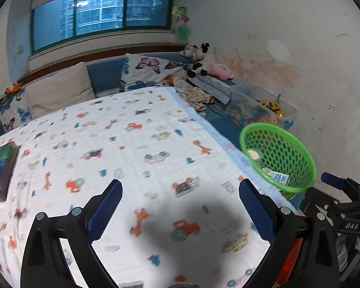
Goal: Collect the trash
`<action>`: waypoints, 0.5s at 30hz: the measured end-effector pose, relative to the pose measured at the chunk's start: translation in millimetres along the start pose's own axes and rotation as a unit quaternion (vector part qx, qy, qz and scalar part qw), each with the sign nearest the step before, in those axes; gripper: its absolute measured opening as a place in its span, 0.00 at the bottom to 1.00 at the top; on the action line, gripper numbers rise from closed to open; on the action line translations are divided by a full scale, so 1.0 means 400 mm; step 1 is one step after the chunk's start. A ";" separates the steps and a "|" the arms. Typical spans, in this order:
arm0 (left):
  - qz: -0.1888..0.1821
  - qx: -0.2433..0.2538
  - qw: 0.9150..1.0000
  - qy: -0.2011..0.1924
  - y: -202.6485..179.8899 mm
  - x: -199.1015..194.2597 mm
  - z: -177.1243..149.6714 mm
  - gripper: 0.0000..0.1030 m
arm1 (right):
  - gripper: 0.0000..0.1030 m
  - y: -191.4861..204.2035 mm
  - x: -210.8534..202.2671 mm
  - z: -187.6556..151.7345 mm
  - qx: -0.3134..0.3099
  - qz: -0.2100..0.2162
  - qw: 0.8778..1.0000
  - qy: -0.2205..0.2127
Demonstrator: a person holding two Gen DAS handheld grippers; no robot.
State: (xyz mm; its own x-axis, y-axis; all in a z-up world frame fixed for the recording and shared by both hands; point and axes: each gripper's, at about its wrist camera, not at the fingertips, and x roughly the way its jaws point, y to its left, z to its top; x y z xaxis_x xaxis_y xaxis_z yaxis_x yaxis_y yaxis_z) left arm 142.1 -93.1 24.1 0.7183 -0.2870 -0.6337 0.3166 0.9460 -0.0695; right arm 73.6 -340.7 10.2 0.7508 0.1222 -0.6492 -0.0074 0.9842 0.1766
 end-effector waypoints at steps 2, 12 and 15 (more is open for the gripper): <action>0.008 -0.008 1.000 -0.004 0.019 -0.016 -0.015 0.92 | 0.96 0.017 -0.002 -0.002 -0.003 0.001 1.000 0.000; 0.040 -0.059 0.997 -0.022 0.114 -0.091 -0.075 0.92 | 0.96 0.083 -0.010 -0.016 -0.010 0.014 1.000 0.000; 0.057 -0.060 0.996 -0.026 0.127 -0.108 -0.089 0.92 | 0.96 0.098 -0.013 -0.018 -0.013 0.019 1.000 0.000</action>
State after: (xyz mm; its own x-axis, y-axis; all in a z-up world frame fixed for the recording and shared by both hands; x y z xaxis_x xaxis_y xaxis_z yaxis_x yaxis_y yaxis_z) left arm 105.1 -27.5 20.5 0.7775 -0.1803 -0.6025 0.1566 0.9833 -0.0921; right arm 64.7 -301.7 15.3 0.7495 0.1597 -0.6424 -0.0533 0.9819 0.1819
